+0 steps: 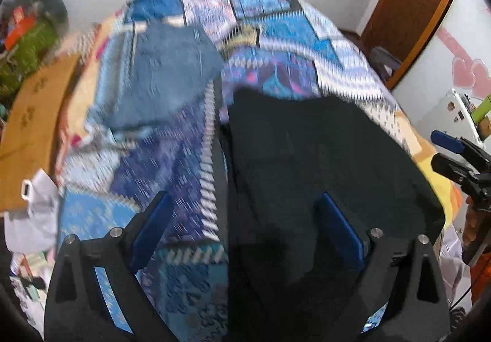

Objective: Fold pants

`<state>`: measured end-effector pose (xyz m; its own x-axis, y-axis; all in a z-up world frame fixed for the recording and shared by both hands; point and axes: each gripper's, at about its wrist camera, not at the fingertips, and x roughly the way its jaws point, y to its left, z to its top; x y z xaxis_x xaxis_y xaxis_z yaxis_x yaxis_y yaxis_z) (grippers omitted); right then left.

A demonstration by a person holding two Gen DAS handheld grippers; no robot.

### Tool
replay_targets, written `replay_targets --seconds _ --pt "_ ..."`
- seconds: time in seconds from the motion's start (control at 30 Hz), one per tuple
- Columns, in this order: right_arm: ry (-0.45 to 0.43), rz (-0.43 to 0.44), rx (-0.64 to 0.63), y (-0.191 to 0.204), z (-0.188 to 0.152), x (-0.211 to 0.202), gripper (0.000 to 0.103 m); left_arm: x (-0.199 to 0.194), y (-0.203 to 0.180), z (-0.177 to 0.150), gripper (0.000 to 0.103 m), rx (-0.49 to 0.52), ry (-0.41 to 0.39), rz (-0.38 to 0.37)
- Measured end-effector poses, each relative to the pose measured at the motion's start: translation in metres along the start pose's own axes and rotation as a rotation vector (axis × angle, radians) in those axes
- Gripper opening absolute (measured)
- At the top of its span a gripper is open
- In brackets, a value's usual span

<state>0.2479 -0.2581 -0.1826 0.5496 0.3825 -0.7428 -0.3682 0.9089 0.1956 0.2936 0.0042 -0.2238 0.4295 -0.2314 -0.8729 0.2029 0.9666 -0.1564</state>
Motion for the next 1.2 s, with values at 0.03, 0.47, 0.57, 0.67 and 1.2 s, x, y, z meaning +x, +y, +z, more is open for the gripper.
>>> replay_targets --seconds 0.03,0.47,0.57,0.67,1.2 --pt "0.025 0.005 0.009 -0.002 -0.005 0.006 0.085 0.004 0.000 -0.003 0.097 -0.003 0.017 -0.006" --pt "0.195 0.193 0.123 -0.018 -0.022 0.063 0.087 0.052 0.003 0.009 0.103 -0.054 0.160 -0.160" --pt "0.204 0.223 0.103 -0.013 -0.020 0.066 0.086 0.056 0.003 0.012 0.103 -0.046 0.169 -0.179" --pt "0.212 0.259 0.089 -0.011 -0.015 0.071 0.081 0.061 -0.002 0.019 0.103 -0.038 0.171 -0.202" --pt "0.180 0.216 0.033 -0.007 -0.002 0.066 0.029 0.045 -0.004 0.027 0.059 -0.040 0.087 -0.222"
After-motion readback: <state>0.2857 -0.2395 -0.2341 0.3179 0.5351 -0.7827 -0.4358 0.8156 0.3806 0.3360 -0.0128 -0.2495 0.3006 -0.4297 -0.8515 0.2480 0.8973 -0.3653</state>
